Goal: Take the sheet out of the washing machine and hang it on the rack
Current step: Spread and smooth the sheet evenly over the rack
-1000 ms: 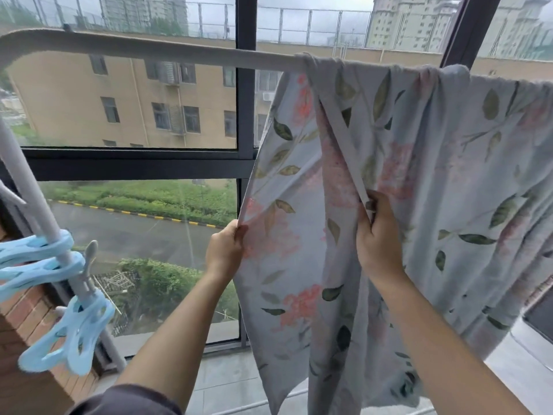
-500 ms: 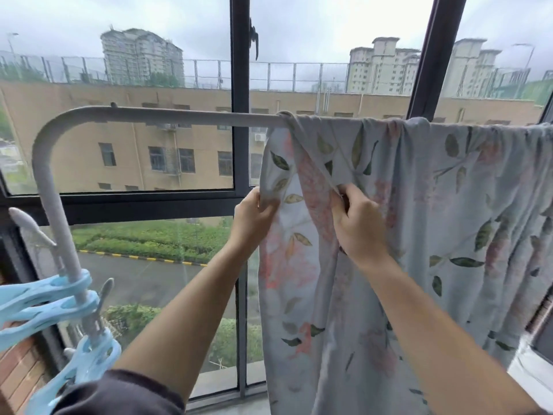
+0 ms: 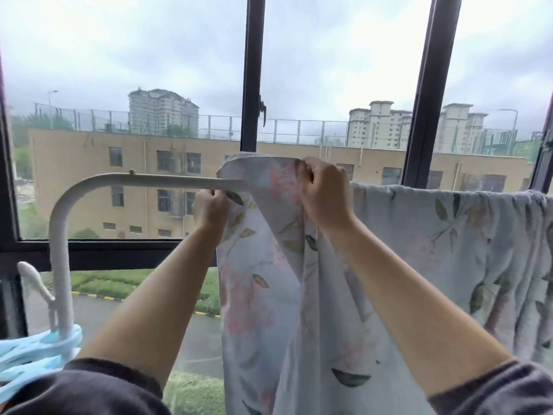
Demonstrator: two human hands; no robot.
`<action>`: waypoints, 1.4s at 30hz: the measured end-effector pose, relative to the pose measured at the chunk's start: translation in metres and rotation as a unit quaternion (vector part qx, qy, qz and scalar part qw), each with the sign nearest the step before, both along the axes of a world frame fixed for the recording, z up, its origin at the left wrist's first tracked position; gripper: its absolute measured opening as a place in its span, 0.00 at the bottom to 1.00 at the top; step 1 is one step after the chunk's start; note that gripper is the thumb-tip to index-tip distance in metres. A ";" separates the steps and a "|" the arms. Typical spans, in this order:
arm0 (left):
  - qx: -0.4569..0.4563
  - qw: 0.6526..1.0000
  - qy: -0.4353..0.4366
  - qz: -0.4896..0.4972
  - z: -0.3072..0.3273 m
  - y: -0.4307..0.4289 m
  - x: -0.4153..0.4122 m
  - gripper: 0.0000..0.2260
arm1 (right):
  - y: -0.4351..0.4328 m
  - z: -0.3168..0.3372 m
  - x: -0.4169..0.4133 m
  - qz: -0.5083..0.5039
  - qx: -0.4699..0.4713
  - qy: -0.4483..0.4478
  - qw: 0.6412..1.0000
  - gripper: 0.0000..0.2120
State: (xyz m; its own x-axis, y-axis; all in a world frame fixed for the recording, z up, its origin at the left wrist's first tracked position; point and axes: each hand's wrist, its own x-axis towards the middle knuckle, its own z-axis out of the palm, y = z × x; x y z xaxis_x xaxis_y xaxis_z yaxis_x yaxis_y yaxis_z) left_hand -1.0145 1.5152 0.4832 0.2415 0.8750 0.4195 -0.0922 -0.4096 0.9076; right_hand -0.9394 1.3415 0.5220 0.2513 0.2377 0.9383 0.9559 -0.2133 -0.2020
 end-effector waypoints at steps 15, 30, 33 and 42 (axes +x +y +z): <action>0.103 0.986 0.045 -0.121 -0.007 -0.030 -0.055 0.17 | 0.011 -0.033 -0.017 0.044 -0.081 -0.005 0.996 0.05; 0.007 0.990 -0.128 -0.061 0.067 -0.016 -0.055 0.15 | 0.042 0.011 -0.005 0.027 -0.113 0.037 0.993 0.10; 0.149 0.986 0.020 0.066 0.076 -0.008 -0.061 0.13 | 0.054 0.030 -0.011 0.019 -0.103 0.043 0.994 0.11; 0.343 0.847 0.334 0.233 0.051 0.001 -0.076 0.16 | 0.055 0.007 -0.009 -0.008 -0.208 -0.012 0.978 0.18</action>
